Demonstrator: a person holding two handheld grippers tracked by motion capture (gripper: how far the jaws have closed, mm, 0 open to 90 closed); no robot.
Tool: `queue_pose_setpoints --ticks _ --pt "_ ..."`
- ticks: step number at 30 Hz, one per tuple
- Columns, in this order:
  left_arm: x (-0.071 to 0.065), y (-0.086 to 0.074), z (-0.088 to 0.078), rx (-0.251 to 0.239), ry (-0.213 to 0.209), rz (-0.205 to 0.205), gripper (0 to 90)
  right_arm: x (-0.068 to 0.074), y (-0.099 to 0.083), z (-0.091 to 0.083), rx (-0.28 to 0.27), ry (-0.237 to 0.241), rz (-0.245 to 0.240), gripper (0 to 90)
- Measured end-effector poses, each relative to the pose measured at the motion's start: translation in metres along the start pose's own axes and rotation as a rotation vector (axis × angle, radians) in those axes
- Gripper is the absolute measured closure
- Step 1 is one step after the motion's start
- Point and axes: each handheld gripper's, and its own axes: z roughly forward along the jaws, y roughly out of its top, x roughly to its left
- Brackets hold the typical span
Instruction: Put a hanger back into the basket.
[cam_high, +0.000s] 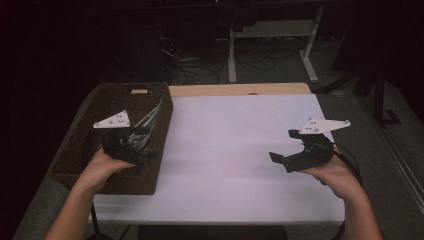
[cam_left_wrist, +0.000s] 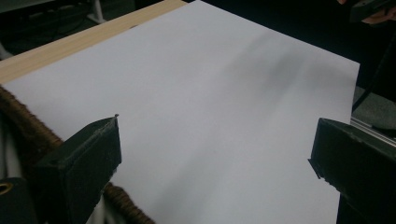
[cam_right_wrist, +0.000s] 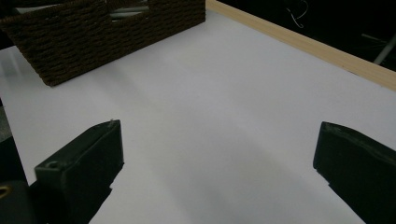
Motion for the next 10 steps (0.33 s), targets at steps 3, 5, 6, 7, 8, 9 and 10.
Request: queue_pose_setpoints --ticks 3,5,6,7,8,9,10 --pt "-0.0008 -0.0019 0.0029 -0.009 -0.019 -0.005 1.8 -0.0028 -0.0022 -0.0016 -0.001 -0.009 0.003 1.5" --pt "-0.0011 -0.0026 0.0042 -0.008 -0.022 -0.004 1.8 -0.0047 -0.0037 -0.0018 0.000 -0.013 0.005 1.5" --pt "-0.0012 -0.0030 0.0048 -0.012 -0.026 -0.005 1.8 -0.0053 -0.0044 -0.0017 0.001 -0.014 0.006 1.5" --pt "-0.0012 -0.0031 0.0053 -0.013 -0.031 -0.005 1.8 -0.0059 -0.0049 -0.0014 0.000 -0.014 0.006 1.5" --pt "-0.0013 -0.0032 0.0055 -0.011 -0.031 -0.004 1.8 -0.0064 -0.0054 -0.0012 0.002 -0.015 0.005 1.5" --pt "-0.0013 -0.0032 0.0054 -0.012 -0.030 -0.003 1.8 -0.0065 -0.0059 -0.0011 0.004 -0.015 0.007 1.5" --pt "-0.0013 -0.0032 0.0051 -0.014 -0.031 -0.002 1.8 -0.0066 -0.0063 -0.0009 0.004 -0.014 0.008 1.5"
